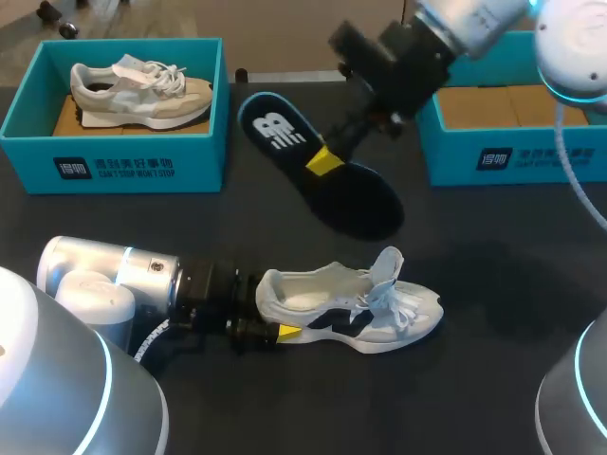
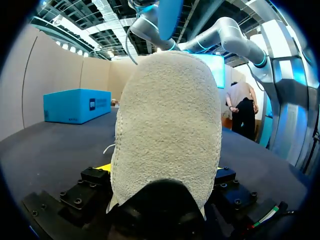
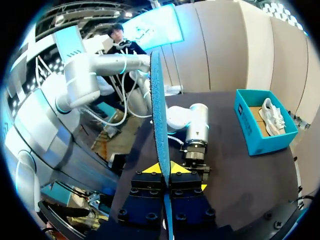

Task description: Take the shoe out of the shoebox, open the shoe tongue, remove and reinsert the insole, then place the shoe into the shoebox

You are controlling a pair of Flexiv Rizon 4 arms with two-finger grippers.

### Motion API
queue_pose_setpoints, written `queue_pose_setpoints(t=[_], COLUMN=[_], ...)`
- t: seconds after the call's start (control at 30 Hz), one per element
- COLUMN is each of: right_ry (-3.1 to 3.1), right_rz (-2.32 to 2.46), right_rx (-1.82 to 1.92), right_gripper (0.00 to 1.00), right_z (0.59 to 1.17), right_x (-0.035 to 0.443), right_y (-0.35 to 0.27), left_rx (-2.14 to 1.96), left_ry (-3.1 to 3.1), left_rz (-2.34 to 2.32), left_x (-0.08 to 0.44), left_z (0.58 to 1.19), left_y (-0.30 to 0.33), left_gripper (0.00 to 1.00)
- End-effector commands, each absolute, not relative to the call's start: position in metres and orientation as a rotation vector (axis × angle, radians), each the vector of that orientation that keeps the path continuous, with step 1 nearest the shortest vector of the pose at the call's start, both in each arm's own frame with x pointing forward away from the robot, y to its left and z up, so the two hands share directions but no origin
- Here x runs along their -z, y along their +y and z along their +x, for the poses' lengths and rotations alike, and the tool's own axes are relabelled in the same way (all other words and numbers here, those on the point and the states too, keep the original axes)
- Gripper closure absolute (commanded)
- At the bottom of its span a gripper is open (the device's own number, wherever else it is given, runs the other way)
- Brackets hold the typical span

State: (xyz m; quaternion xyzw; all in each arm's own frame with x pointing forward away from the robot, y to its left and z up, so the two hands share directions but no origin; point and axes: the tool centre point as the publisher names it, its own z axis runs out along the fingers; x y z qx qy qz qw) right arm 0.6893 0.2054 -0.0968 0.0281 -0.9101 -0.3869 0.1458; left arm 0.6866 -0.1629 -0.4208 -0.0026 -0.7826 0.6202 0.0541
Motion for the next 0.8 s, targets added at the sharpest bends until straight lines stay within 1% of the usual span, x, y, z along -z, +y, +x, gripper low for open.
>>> queue_pose_setpoints(t=[0.03,0.13,0.27,0.33,0.6,0.8], right_ry=[-2.591,-2.594,-2.613,-2.608,-2.577,-2.577], right_rz=[0.063,0.068,0.044,0.025,-0.025,-0.025], right_rx=[1.201,1.213,1.264,1.280,1.395,1.395], right_gripper=[1.00,1.00,1.00,1.00,1.00,1.00], right_z=[0.684,0.683,0.671,0.664,0.614,0.614], right_x=[0.102,0.098,0.063,0.053,0.005,0.005], right_y=[0.198,0.196,0.175,0.168,0.154,0.154], left_rx=[-1.884,-1.884,-1.884,-1.884,-1.884,-1.884], left_ry=[-2.378,-2.378,-2.378,-2.378,-2.378,-2.378], left_rz=[-0.007,-0.007,-0.007,-0.007,-0.007,-0.007], left_x=[0.422,0.422,0.422,0.422,0.422,0.422], left_z=[0.687,0.687,0.687,0.687,0.687,0.687], left_y=[-0.165,-0.165,-0.165,-0.165,-0.165,-0.165], left_gripper=[1.00,1.00,1.00,1.00,1.00,1.00])
